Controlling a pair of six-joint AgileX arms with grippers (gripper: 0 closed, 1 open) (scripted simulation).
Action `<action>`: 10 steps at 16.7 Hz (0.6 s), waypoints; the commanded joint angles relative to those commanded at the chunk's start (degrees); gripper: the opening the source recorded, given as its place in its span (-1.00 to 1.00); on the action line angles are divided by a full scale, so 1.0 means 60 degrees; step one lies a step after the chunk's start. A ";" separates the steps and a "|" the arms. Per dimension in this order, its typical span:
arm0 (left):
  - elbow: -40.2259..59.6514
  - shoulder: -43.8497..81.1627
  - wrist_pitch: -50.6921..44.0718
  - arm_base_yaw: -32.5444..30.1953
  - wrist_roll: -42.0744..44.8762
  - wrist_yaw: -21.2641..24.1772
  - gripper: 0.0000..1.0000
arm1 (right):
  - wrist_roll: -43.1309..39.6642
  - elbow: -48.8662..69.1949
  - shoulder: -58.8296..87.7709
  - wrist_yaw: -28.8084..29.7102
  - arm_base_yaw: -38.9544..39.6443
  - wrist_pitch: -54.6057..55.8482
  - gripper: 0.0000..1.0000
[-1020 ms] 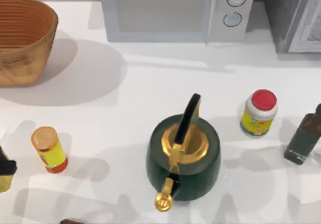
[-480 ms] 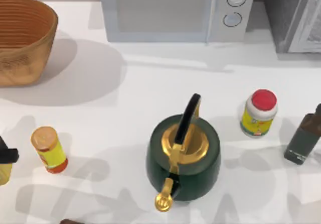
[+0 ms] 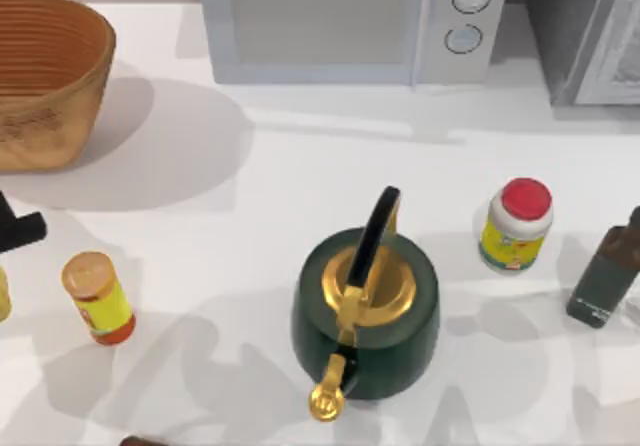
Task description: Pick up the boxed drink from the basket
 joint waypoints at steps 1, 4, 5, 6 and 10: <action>0.0087 0.0547 0.0491 -0.0337 0.0036 -0.0720 -1.00 | 0.0000 0.0000 0.0000 0.0000 0.0000 0.0000 1.00; 0.0297 0.1922 0.1720 -0.1176 0.0123 -0.2442 -1.00 | 0.0000 0.0000 0.0000 0.0000 0.0000 0.0000 1.00; 0.0351 0.2262 0.2029 -0.1386 0.0145 -0.2837 -1.00 | 0.0000 0.0000 0.0000 0.0000 0.0000 0.0000 1.00; 0.0395 0.2534 0.2278 -0.1557 0.0164 -0.3138 -1.00 | 0.0000 0.0000 0.0000 0.0000 0.0000 0.0000 1.00; 0.0447 0.2831 0.2553 -0.1746 0.0187 -0.3452 -1.00 | 0.0000 0.0000 0.0000 0.0000 0.0000 0.0000 1.00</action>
